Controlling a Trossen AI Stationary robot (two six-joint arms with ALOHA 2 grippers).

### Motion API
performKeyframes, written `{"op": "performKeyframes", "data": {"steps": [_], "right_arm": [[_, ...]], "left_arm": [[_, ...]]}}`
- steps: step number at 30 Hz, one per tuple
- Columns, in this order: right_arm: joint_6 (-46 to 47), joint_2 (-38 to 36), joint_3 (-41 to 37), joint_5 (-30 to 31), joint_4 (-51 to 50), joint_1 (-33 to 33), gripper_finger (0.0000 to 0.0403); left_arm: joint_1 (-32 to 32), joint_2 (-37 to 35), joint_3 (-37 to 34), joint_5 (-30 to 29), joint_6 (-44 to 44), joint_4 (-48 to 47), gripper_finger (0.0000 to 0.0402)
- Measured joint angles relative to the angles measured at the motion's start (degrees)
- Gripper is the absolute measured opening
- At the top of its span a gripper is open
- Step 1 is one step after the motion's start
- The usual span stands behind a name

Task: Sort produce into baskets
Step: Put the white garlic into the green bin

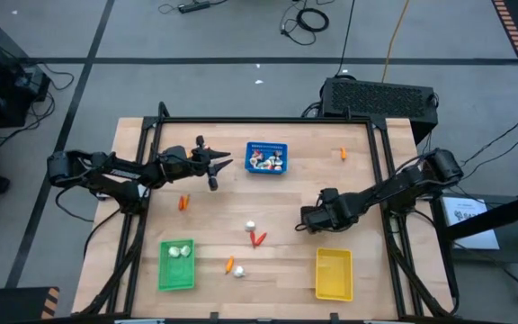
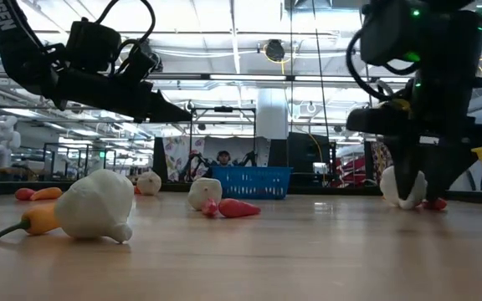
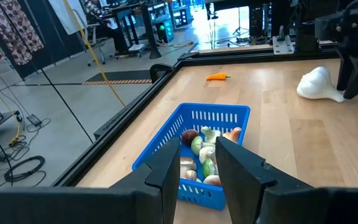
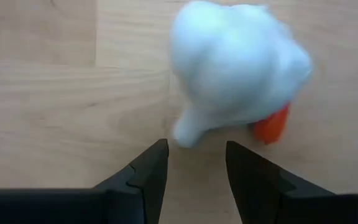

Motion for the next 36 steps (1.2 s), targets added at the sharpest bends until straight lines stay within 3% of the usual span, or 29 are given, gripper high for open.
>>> {"op": "performKeyframes", "data": {"steps": [14,25,31,36], "right_arm": [[2.28,-0.24,-1.45,2.37,4.18,0.76,0.0153],[-0.52,-0.24,1.21,0.67,4.46,0.81,0.0153],[-18.60,-0.24,8.00,-5.82,4.46,-0.62,0.0153],[-45.94,-0.27,14.08,-6.49,4.26,-2.29,0.0153]], "left_arm": [[0.00,-0.02,0.00,0.00,-0.02,0.04,0.0111],[-0.01,-0.02,0.00,-0.01,-0.02,0.04,0.0111],[-0.02,-0.02,0.00,-0.01,-0.02,0.04,0.0111],[0.00,-0.02,0.00,-0.02,-0.04,0.15,0.0111]]}}
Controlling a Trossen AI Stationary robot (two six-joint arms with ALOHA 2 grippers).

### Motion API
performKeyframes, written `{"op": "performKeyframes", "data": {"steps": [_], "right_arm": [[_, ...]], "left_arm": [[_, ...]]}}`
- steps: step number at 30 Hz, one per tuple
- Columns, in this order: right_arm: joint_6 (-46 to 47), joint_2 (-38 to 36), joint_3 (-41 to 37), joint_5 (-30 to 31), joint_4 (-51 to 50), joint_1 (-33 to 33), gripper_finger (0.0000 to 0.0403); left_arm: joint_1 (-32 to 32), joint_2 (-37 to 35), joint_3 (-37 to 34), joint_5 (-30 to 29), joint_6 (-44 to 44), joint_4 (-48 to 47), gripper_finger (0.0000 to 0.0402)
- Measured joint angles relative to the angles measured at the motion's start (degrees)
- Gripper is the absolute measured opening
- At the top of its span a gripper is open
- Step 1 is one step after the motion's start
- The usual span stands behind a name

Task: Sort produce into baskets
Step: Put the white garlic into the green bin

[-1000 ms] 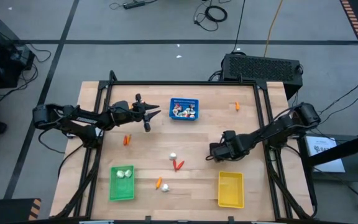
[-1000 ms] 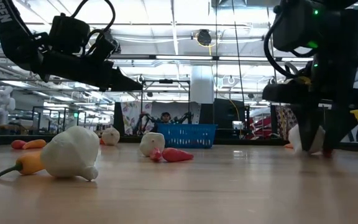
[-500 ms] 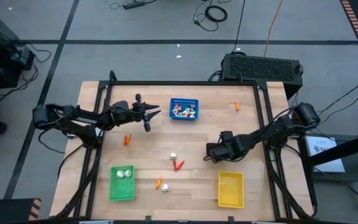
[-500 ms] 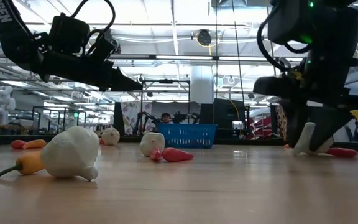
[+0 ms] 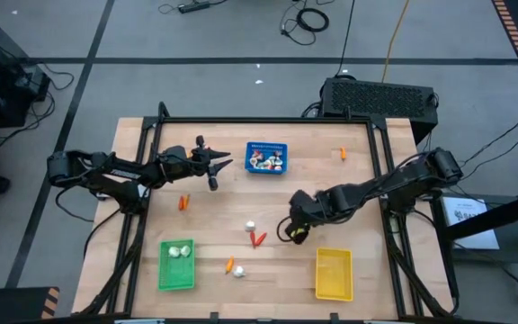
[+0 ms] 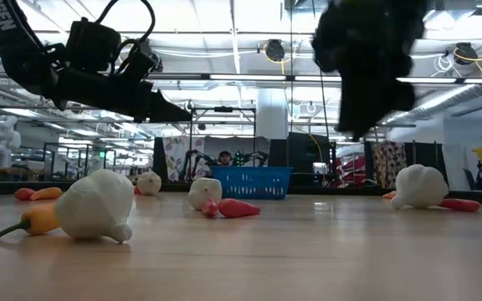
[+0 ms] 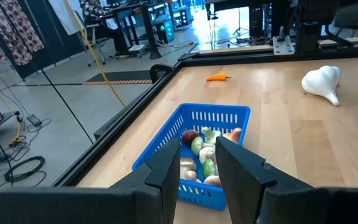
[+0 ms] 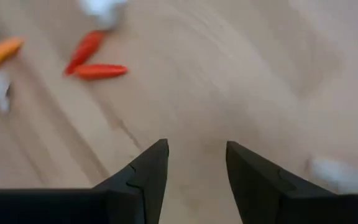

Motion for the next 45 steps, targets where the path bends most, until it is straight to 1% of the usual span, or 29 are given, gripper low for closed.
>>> {"op": "performKeyframes", "data": {"steps": [5,8,11,14,19,29,33,39,45], "right_arm": [[-34.24,0.00,1.98,0.31,-0.20,-0.38,0.0153],[-51.30,0.00,1.98,0.10,-1.02,-0.33,0.0153],[-61.10,0.00,1.98,0.08,-2.43,-0.35,0.0153],[-67.47,0.00,1.94,0.08,-5.11,-0.59,0.0153],[-69.91,1.71,0.66,0.00,-7.87,-1.82,0.0153],[-72.61,10.07,0.53,0.25,-10.92,-4.36,0.0153],[-75.07,12.20,0.53,0.58,-12.62,-4.56,0.0153],[-76.41,13.14,0.53,4.41,-12.89,-4.55,0.0153],[-75.10,13.14,0.53,3.91,-15.25,-4.53,0.0153]], "left_arm": [[-0.01,0.00,0.00,0.00,-0.09,0.01,0.0111],[-0.01,0.00,0.00,0.00,-0.09,-0.03,0.0111],[-0.02,0.00,0.00,0.01,-0.05,-0.07,0.0111],[-0.02,0.01,0.00,0.00,-0.04,-0.07,0.0111],[0.00,0.00,0.00,0.02,-0.04,-0.09,0.0111],[0.00,0.00,0.00,0.02,-0.04,-0.16,0.0111],[0.00,0.00,0.00,0.00,-0.04,-0.16,0.0111],[-0.01,0.00,0.00,0.00,-0.02,-0.13,0.0111],[0.00,0.00,0.00,0.00,0.00,-0.17,0.0111]]}}
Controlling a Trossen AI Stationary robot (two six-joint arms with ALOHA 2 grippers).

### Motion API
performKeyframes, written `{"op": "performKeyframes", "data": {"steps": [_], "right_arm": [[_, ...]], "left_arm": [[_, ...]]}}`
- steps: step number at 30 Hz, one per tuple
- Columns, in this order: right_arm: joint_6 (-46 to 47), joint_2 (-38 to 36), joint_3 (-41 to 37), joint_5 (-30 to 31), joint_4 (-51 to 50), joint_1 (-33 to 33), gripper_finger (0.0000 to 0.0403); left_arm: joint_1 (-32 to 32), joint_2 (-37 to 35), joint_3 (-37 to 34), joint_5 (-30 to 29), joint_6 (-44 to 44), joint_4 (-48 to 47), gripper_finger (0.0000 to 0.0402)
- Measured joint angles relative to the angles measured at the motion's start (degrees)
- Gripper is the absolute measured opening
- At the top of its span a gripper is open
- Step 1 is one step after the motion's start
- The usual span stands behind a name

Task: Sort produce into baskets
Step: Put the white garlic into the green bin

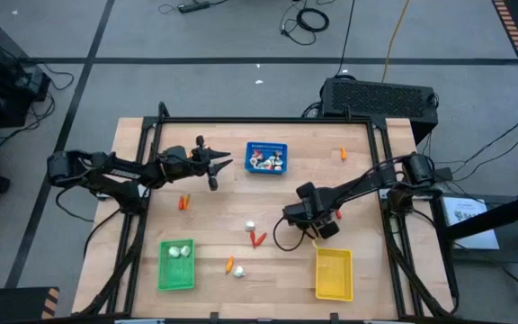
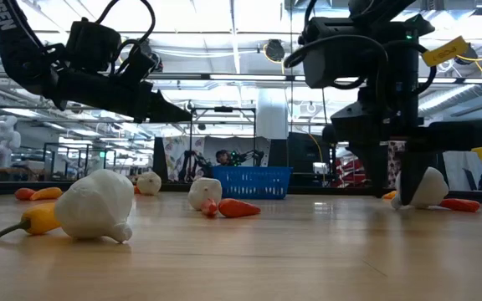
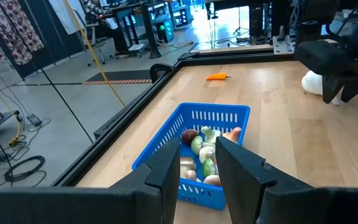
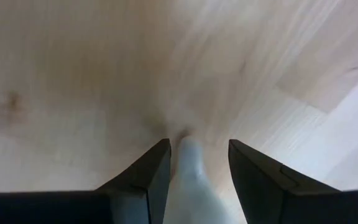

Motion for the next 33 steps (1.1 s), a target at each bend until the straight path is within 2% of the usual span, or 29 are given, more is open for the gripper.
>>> {"op": "performKeyframes", "data": {"steps": [19,23,27,31,33], "right_arm": [[4.36,2.62,0.29,-0.98,-0.83,-0.09,0.0149],[3.70,2.68,0.36,-1.24,-0.93,-0.09,0.0121],[2.82,2.88,1.13,-1.35,-1.21,-0.09,0.0074],[3.11,3.04,3.69,1.18,-0.16,-0.18,0.0019],[3.13,3.04,5.72,1.20,-0.28,-0.19,0.0007]], "left_arm": [[-0.01,0.00,0.00,0.00,-0.04,0.02,0.0111],[0.00,0.00,0.00,0.00,-0.02,0.03,0.0111],[-0.02,0.00,0.00,0.00,-0.02,0.03,0.0111],[-0.01,0.00,0.00,0.00,-0.02,0.03,0.0111],[0.00,0.00,0.00,0.00,0.00,0.01,0.0111]]}}
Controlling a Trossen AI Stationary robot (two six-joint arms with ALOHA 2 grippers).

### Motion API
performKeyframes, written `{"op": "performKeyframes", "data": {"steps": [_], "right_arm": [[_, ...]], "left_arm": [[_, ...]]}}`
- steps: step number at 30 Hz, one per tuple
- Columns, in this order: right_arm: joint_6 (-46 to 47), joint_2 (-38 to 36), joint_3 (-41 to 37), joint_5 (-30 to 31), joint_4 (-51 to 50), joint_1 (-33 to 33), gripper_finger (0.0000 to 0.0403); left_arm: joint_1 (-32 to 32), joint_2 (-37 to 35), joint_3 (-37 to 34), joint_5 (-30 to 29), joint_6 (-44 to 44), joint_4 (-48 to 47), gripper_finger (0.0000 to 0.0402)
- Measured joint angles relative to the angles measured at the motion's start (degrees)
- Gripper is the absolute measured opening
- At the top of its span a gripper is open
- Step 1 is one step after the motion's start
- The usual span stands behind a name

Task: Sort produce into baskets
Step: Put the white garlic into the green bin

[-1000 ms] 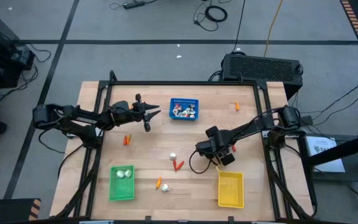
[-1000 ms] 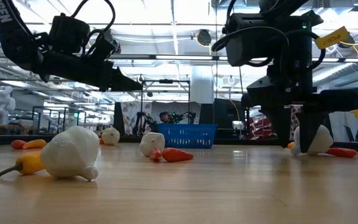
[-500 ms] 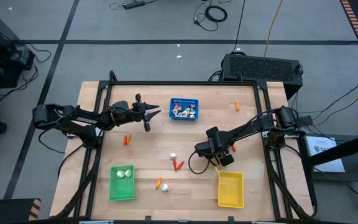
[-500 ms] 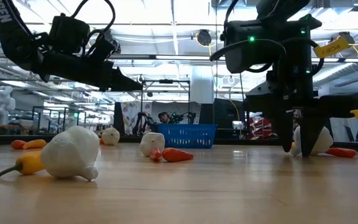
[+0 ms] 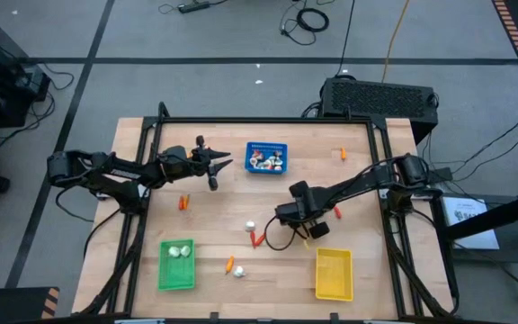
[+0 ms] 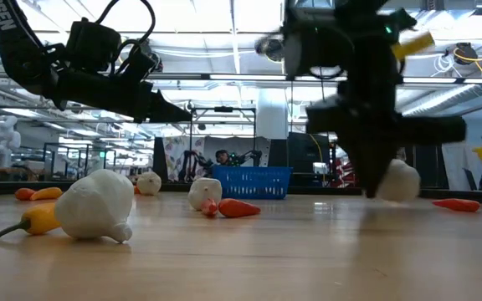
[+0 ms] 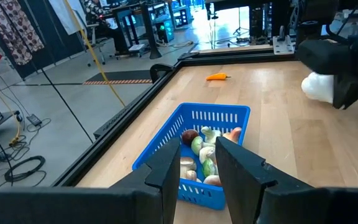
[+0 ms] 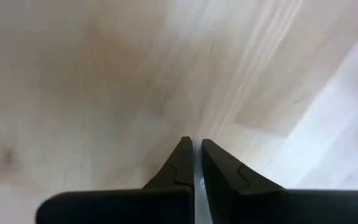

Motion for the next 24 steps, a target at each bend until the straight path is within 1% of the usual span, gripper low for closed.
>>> {"op": "performKeyframes", "data": {"steps": [2,5,7,9,14,17,20,24], "right_arm": [[0.11,0.00,2.57,-0.08,0.40,0.26,0.0010],[0.13,-0.06,7.33,-0.32,3.84,0.83,0.0012],[0.09,-0.07,10.18,-0.47,7.90,1.40,0.0008],[0.01,-0.07,12.52,-0.49,14.79,1.98,0.0004],[-0.51,0.14,13.38,-1.31,38.90,3.01,0.0003],[-3.07,2.63,13.42,-6.38,54.57,3.01,0.0003],[-7.20,7.04,13.36,-11.19,70.90,2.99,0.0003],[-10.94,14.79,13.38,-14.59,93.87,2.81,0.0003]], "left_arm": [[-0.02,0.00,0.00,0.00,0.00,-0.15,0.0111],[0.00,0.00,0.00,0.00,0.04,-0.60,0.0111],[-0.02,0.00,0.00,0.00,0.48,-0.84,0.0111],[-0.02,0.00,0.02,0.00,1.41,-1.70,0.0111],[0.00,0.00,0.02,0.00,2.79,-4.53,0.0111],[-0.02,0.00,0.02,0.00,4.94,-7.96,0.0111],[0.00,0.00,0.02,-0.02,5.95,-10.62,0.0111],[-0.02,0.00,0.02,-0.03,6.09,-11.26,0.0111]]}}
